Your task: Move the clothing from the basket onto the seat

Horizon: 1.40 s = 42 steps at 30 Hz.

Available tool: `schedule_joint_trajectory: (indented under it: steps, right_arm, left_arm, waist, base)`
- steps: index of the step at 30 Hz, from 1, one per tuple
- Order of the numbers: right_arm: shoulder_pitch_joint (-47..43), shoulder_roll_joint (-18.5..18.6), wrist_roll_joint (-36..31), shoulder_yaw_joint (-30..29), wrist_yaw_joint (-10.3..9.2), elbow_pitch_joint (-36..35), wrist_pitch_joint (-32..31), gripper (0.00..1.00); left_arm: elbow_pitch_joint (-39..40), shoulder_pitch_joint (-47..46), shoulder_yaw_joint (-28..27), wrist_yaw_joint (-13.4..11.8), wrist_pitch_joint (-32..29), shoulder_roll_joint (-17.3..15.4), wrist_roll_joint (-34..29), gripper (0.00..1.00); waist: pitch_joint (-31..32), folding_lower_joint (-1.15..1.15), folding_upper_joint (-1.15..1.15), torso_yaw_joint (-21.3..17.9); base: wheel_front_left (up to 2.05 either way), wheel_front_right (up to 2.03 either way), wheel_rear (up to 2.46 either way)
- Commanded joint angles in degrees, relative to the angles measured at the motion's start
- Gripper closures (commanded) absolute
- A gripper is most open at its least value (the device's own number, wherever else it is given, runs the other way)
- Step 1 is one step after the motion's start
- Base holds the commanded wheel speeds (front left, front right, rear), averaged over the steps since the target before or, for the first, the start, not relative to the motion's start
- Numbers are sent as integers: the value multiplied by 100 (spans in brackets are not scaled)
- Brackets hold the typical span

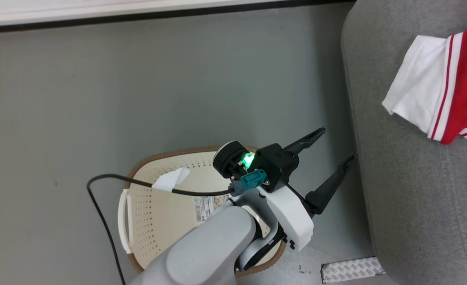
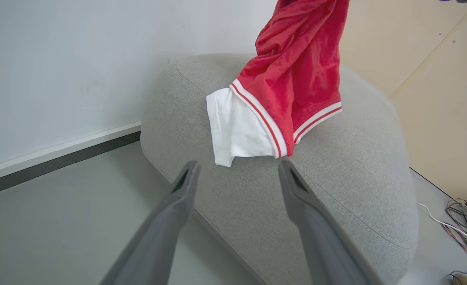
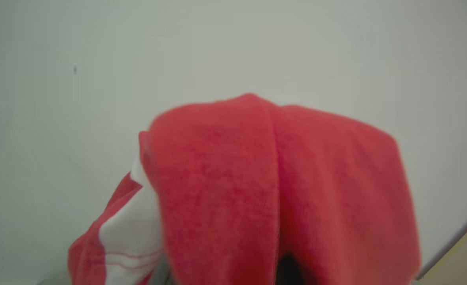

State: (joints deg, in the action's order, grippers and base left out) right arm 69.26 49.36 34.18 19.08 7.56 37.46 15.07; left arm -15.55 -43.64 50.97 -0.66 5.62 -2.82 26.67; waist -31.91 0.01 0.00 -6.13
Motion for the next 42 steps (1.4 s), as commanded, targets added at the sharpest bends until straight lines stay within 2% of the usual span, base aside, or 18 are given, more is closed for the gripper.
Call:
schedule_joint_trajectory:
  steps: [1, 11, 20, 21, 23, 24, 25, 34, 42]
  right_arm:
    - [0, -82, 181, 107, -15, 338, 6, 100]
    - [-196, -535, 1006, 720, -15, 1531, -215, 100]
    - [-348, -750, 1438, 1323, -15, 1805, -623, 100]
    - [-356, -752, 1484, 1368, -15, 1836, -649, 96]
    - [-380, -760, 1551, 1484, -15, 1842, -647, 54]
    - [-397, -756, 1595, 1532, -15, 1834, -623, 10]
    - [-420, -748, 1633, 1575, -15, 1825, -610, 0]
    - [-744, -707, 1840, 2022, -15, 1750, -440, 0]
    - [-1371, -744, 2106, 2469, -15, 1328, -319, 0]
  left_arm:
    - [-3, -68, 35, -46, 70, -19, 95, 0]
    - [-42, -170, 237, -227, 138, -18, 197, 0]
    - [-91, -128, 350, -296, 212, -18, 296, 0]
    - [-95, -145, 360, -313, 218, -18, 317, 0]
    - [-95, -176, 364, -333, 258, -18, 371, 0]
    - [-104, -186, 368, -345, 272, -18, 391, 0]
    - [-121, -189, 370, -347, 294, -18, 413, 0]
    - [-388, -59, 397, -331, 478, -36, 535, 0]
    - [-677, 192, 339, -305, 656, -198, 644, 0]
  waist:
    - [-144, -1, 0, 56]
    - [-411, -1, 0, 229]
    - [-436, -1, 0, 300]
    - [-434, -1, 0, 304]
    - [-412, -1, 0, 311]
    - [-394, -1, 0, 311]
    - [-372, -1, 0, 307]
    - [63, -1, 0, 235]
    - [654, -1, 0, 74]
  base:
    - [0, 0, 0]
    - [0, 0, 0]
    - [0, 0, 0]
    - [0, 0, 0]
    - [0, 0, 0]
    - [0, 0, 0]
    - [0, 0, 0]
    - [0, 0, 0]
    - [0, 0, 0]
